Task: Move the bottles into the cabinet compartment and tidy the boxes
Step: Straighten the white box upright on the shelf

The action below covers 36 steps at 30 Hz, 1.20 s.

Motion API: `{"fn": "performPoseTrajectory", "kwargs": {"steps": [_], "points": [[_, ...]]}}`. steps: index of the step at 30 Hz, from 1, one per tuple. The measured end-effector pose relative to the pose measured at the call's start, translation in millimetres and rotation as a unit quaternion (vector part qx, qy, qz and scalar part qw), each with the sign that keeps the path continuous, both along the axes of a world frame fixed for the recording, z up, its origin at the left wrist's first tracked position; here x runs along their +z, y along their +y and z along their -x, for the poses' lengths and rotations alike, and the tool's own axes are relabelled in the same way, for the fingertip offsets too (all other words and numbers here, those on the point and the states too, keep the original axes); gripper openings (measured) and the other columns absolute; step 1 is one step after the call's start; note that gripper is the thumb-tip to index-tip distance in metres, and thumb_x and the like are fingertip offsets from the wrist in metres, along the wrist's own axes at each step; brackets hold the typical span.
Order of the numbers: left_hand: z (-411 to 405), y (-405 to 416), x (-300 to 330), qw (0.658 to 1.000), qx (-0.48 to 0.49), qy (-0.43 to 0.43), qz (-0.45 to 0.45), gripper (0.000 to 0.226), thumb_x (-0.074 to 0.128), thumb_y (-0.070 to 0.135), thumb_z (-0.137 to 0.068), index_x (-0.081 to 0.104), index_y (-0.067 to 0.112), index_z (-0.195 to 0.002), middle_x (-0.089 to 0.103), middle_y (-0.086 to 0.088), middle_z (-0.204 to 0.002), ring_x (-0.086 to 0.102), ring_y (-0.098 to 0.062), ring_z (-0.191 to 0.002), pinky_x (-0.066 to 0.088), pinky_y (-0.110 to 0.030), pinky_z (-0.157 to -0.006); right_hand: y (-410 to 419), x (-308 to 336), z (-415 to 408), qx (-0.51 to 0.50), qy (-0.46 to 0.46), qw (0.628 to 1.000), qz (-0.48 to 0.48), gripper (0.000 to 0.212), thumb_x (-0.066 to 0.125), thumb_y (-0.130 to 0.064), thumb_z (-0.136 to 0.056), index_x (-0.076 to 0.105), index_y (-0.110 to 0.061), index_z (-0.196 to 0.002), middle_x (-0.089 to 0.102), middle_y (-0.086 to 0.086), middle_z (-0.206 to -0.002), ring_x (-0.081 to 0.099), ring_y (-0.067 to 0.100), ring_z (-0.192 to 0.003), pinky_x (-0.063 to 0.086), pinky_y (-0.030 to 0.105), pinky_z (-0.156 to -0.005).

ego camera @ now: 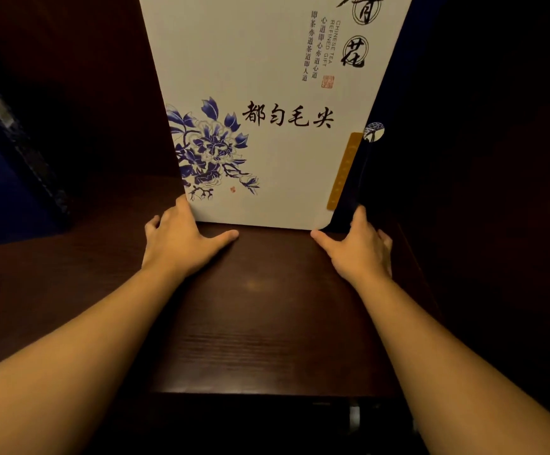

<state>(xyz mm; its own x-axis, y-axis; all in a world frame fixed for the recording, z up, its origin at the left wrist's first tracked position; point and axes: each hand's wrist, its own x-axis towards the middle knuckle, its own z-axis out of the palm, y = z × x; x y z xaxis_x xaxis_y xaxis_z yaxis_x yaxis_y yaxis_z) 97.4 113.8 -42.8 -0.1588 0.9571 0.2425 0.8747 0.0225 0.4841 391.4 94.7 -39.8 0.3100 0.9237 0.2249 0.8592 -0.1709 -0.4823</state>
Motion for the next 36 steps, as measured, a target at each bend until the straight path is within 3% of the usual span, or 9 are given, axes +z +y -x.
{"fn": "performPoseTrajectory", "kwargs": {"steps": [6,12,15,20,24,36], "points": [[2.1,-2.7,0.1,1.000,-0.010,-0.015,0.001,0.100,0.062,0.087,-0.058,0.038,0.021,-0.130,0.057,-0.007,-0.131,0.046,-0.030,-0.129,0.021,-0.047,-0.114,-9.3,4.4,1.9,0.010,0.040,0.999,-0.020,0.079,0.067,-0.070,-0.076,0.044,-0.019,-0.132,0.061,0.006,-0.133,0.051,0.031,-0.124,0.032,0.049,-0.111],[4.5,-14.1,8.0,0.999,-0.036,-0.040,0.005,0.099,0.068,0.081,-0.061,0.039,0.018,-0.131,0.056,-0.008,-0.134,0.045,-0.032,-0.131,0.021,-0.048,-0.118,-15.4,8.1,5.3,0.010,0.074,0.997,0.011,0.077,0.068,-0.064,-0.080,0.041,-0.016,-0.133,0.059,0.009,-0.133,0.042,0.040,-0.133,0.042,0.052,-0.103],[2.9,-22.0,12.4,0.998,-0.043,-0.049,0.009,0.098,0.072,0.076,-0.063,0.039,0.017,-0.133,0.055,-0.008,-0.136,0.044,-0.032,-0.129,0.027,-0.051,-0.115,-17.5,12.1,5.5,0.012,0.078,0.997,0.024,0.078,0.067,-0.061,-0.083,0.037,-0.013,-0.137,0.058,0.012,-0.134,0.039,0.042,-0.134,0.044,0.052,-0.101],[1.1,-34.8,13.1,0.997,-0.053,-0.060,0.017,0.095,0.073,0.070,-0.069,0.036,0.016,-0.139,0.053,-0.009,-0.141,0.041,-0.035,-0.133,0.026,-0.047,-0.117,-28.9,10.6,5.0,0.021,0.070,0.997,0.034,0.071,0.063,-0.055,-0.089,0.036,-0.010,-0.137,0.058,0.015,-0.134,0.040,0.041,-0.134,0.044,0.051,-0.100],[4.5,-47.3,13.0,0.997,-0.043,-0.064,0.025,0.092,0.072,0.070,-0.069,0.036,0.019,-0.137,0.054,-0.009,-0.137,0.045,-0.034,-0.129,0.037,-0.047,-0.109,-37.6,12.3,8.6,0.020,0.072,0.996,0.039,0.066,0.061,-0.052,-0.091,0.036,-0.011,-0.136,0.057,0.017,-0.133,0.041,0.042,-0.134,0.045,0.051,-0.100],[11.7,-94.1,11.6,0.996,-0.043,-0.080,0.027,0.087,0.073,0.067,-0.071,0.038,0.019,-0.135,0.055,-0.008,-0.135,0.046,-0.034,-0.129,0.037,-0.049,-0.110,-78.2,11.6,14.4,0.016,0.062,0.997,0.050,0.060,0.061,-0.049,-0.093,0.038,-0.010,-0.133,0.054,0.017,-0.135,0.046,0.040,-0.130,0.048,0.051,-0.094]]}}
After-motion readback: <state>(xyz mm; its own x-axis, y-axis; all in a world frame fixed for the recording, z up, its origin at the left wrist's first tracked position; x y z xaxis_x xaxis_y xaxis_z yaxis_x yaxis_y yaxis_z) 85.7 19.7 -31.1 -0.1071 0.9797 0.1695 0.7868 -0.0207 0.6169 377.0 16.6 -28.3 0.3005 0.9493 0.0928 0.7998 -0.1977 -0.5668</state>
